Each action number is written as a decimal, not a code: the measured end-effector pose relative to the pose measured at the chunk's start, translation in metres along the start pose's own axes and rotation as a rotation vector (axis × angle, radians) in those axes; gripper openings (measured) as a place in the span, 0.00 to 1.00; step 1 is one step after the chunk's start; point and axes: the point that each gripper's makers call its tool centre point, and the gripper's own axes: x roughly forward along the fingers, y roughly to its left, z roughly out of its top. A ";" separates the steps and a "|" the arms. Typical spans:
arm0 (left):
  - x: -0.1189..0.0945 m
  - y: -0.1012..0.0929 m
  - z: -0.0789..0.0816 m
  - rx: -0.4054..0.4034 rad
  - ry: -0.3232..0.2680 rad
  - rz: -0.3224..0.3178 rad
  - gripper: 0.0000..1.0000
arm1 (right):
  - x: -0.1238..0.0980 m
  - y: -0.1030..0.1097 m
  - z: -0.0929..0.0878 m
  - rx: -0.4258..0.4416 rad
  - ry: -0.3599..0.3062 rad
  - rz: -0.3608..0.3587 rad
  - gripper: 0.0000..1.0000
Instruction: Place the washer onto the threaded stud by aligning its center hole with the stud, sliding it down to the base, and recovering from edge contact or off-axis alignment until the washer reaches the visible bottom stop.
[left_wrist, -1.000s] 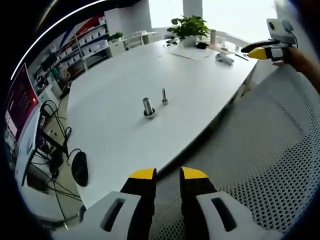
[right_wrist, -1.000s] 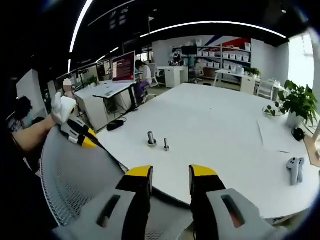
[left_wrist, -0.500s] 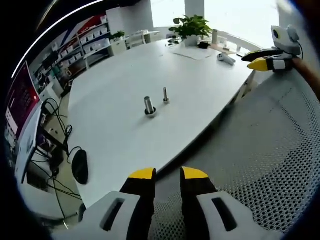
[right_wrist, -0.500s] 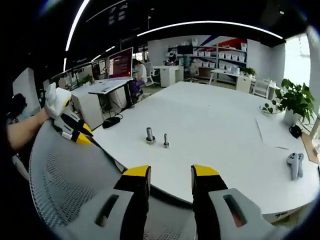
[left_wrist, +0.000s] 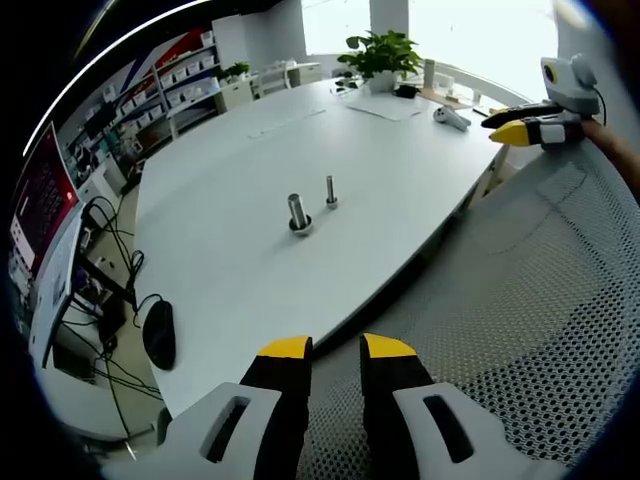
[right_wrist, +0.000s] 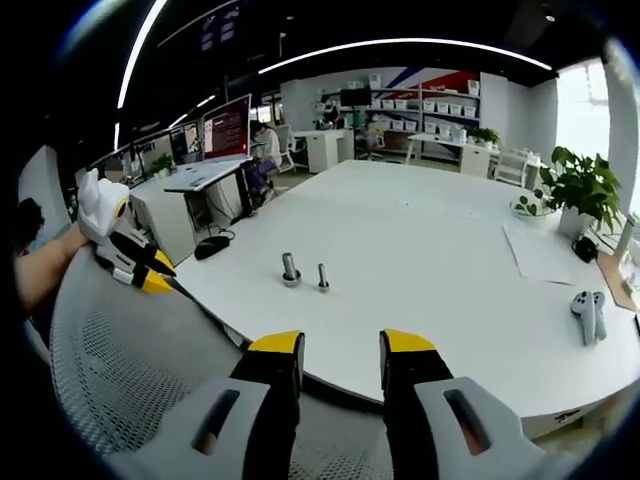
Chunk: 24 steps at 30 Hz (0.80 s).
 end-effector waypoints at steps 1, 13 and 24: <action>-0.001 -0.001 0.001 0.001 -0.001 0.000 0.17 | 0.000 0.000 0.000 -0.002 0.002 -0.002 0.32; -0.001 -0.003 0.002 0.010 -0.006 -0.001 0.17 | 0.000 -0.003 -0.002 0.000 0.005 -0.017 0.32; -0.002 -0.003 0.002 0.011 -0.005 -0.001 0.17 | -0.001 -0.001 -0.002 0.014 0.002 -0.021 0.32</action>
